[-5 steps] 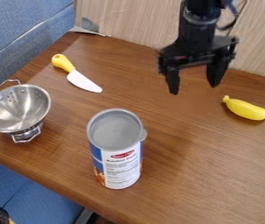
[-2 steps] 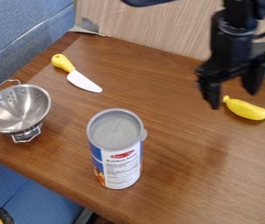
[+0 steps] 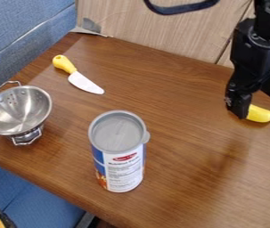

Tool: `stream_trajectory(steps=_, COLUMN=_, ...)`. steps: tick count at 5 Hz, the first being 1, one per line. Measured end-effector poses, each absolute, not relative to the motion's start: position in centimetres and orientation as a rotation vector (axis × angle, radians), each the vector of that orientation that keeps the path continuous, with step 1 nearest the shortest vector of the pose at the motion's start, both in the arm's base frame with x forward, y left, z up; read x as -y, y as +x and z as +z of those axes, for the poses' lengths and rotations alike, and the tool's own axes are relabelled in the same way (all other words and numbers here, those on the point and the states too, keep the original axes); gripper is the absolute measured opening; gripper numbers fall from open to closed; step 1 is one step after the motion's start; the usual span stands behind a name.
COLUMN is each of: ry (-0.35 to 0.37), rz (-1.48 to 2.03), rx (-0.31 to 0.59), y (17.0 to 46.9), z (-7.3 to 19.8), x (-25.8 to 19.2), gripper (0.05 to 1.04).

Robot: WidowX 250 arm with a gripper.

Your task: Moving the yellow banana in to upper side of the table

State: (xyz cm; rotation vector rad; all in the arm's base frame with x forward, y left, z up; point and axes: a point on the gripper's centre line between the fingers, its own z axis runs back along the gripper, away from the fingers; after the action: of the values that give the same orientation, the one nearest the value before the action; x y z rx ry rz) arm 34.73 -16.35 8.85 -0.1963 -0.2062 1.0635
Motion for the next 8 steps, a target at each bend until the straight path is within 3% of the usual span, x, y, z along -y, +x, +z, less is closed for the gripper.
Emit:
stream_trajectory(steps=3, ry=-0.139, rz=1.142, rx=0.186, y=38.1, z=6.0, x=17.7, gripper=1.0)
stream_trajectory(steps=5, ry=-0.046, rz=1.157, rx=0.154, y=38.2, z=3.4, x=17.1, gripper=0.963)
stream_trajectory(steps=7, ry=-0.042, rz=1.139, rx=0.153, y=38.9, z=3.4, x=16.9, gripper=0.414)
stream_trajectory(steps=8, ry=-0.048, rz=1.124, rx=0.144, y=38.8, z=3.4, x=17.0, gripper=0.397)
